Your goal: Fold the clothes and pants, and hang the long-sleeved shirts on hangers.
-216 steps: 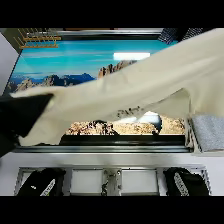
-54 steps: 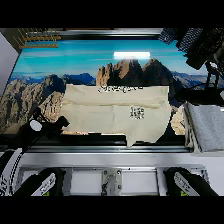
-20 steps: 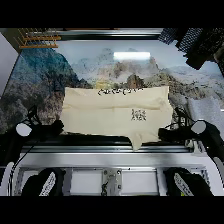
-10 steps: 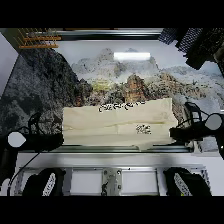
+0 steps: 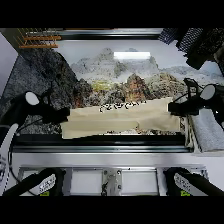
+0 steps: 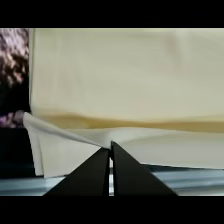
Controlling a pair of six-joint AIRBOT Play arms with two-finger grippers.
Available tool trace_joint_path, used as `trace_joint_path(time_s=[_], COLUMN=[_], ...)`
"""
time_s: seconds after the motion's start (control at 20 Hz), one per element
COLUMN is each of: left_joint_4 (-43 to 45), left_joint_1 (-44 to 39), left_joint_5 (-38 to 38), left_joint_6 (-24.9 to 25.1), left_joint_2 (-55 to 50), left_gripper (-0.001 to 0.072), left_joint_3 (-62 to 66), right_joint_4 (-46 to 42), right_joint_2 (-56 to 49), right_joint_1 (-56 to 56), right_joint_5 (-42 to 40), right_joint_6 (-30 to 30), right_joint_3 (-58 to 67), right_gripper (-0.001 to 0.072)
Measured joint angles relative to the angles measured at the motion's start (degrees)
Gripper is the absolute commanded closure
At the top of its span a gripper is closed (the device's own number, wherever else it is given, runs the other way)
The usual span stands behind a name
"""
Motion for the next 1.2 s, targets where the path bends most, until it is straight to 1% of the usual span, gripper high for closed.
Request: trace_joint_path(time_s=[0.2,0.25,0.3,0.35,0.4,0.55,0.65,0.7,0.75,0.8,0.95,1.2], left_joint_4=[0.0,-0.1,-0.1,-0.1,-0.1,-0.3,-0.3,-0.3,-0.3,-0.3,-0.3,-5.0], left_joint_1=[-0.2,-0.2,-0.2,-0.2,-0.2,-0.2,-0.3,-0.6,-1.0,-1.6,-5.1,-14.2], left_joint_5=[0.3,0.3,0.3,0.3,0.3,0.5,0.7,0.8,1.3,1.8,4.8,10.9], left_joint_6=[0.6,0.7,0.7,0.7,0.7,0.7,0.8,0.8,0.8,0.9,0.9,0.7], left_joint_2=[-10.0,-11.8,-13.2,-14.5,-15.5,-16.5,-15.4,-14.4,-13.0,-11.5,-7.0,-3.0], left_gripper=[0.0702,0.0673,0.0393,0.0182,0.0168,0.0169,0.0172,0.0345,0.0631,0.0702,0.0702,0.0702], left_joint_3=[10.8,13.1,15.1,17.0,18.7,23.5,25.2,25.4,24.8,23.6,17.8,7.9], right_joint_4=[0.9,1.5,2.3,3.3,4.6,9.1,11.9,13.0,13.9,14.6,15.8,21.0], right_joint_2=[-6.8,-7.8,-8.7,-9.3,-9.8,-10.4,-10.5,-10.6,-10.9,-11.4,-14.4,-22.0], right_joint_1=[1.8,2.1,2.3,2.4,2.5,1.9,-0.2,-1.8,-4.2,-6.6,-15.4,-25.9], right_joint_5=[-6.3,-8.2,-10.1,-12.1,-14.2,-18.6,-18.5,-17.2,-15.1,-12.8,-4.7,1.5], right_joint_6=[-1.0,-1.2,-1.2,-1.2,-1.2,-3.2,-6.4,-8.5,-11.1,-13.5,-20.9,-27.5], right_joint_3=[4.2,4.7,5.1,5.4,5.6,6.8,7.8,8.2,8.4,8.5,8.7,8.7], right_gripper=[0.0693,0.0679,0.0501,0.0150,0.0050,0.0051,0.0051,0.0051,0.0050,0.0051,0.0051,0.0056])
